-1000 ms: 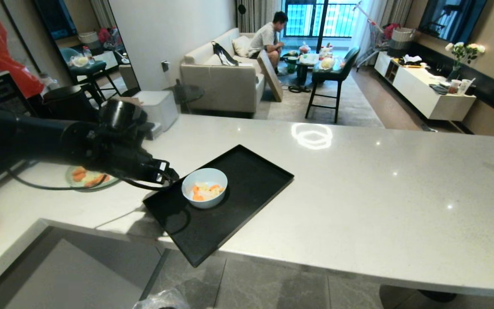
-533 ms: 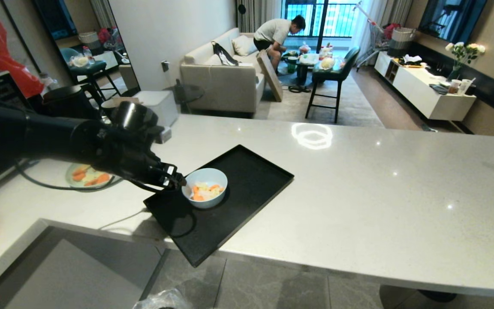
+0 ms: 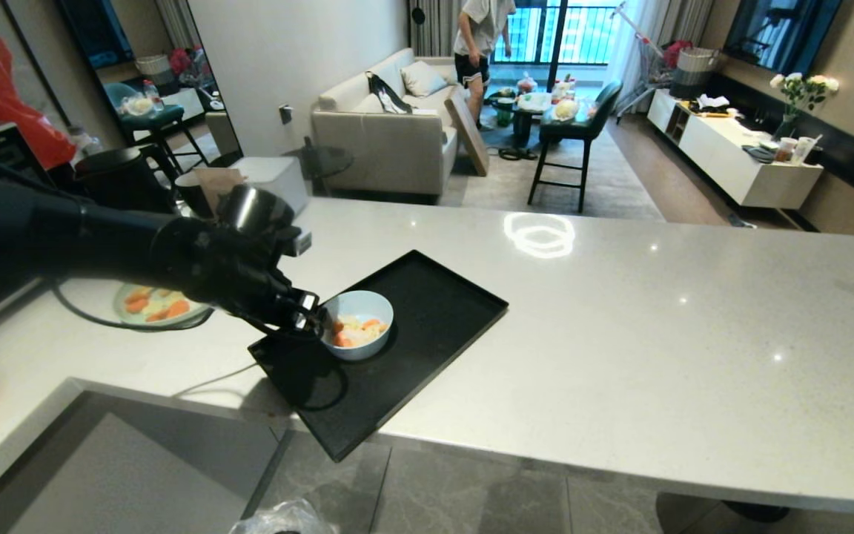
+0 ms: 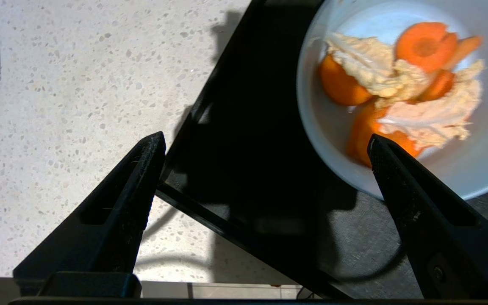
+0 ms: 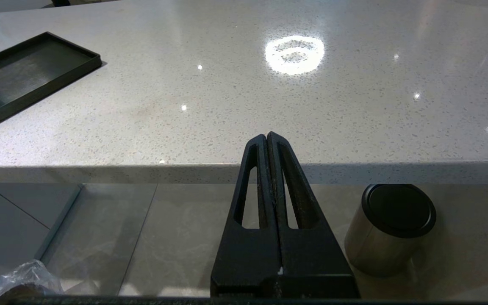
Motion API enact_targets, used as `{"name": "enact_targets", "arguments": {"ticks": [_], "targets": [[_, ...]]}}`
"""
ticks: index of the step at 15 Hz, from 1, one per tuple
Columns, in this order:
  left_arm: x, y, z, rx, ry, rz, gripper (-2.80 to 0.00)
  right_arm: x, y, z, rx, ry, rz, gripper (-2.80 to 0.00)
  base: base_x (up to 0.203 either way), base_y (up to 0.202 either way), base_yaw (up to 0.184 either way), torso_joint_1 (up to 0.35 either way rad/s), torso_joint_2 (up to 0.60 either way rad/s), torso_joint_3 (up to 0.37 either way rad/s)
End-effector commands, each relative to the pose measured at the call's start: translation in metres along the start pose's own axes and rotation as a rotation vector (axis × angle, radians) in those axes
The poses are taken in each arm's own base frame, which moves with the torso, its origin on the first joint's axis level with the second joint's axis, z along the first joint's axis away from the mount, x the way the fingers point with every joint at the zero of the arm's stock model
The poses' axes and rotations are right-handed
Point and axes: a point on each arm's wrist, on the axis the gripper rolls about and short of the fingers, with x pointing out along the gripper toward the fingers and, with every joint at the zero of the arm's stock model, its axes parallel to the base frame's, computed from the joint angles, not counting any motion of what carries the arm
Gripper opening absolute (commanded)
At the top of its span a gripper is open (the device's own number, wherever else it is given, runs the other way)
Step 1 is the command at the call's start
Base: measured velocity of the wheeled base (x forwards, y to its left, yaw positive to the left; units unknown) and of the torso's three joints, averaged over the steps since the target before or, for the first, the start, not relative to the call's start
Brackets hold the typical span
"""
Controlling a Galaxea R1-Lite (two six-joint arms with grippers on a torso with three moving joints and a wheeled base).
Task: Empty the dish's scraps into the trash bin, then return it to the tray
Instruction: Pick up the bowl with leftover food
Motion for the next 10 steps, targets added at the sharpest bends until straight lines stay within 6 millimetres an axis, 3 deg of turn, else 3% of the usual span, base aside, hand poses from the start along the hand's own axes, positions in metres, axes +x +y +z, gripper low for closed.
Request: {"name": "enact_targets", "arguments": {"ticks": [1,10], "targets": [[0.012,-0.001,-0.003,0.009,0.028,0.017,0.00,0.000,0.000,0.000,0.000,0.001,0.000,-2.80,0.000,0.000,0.000,0.000,0.00,0.000],[0.025,0.001,0.008,0.014,0.014,0.051,0.00,0.000,0.000,0.000,0.001,-0.001,0.000,-2.80,0.000,0.000,0.000,0.000,0.00,0.000]]}}
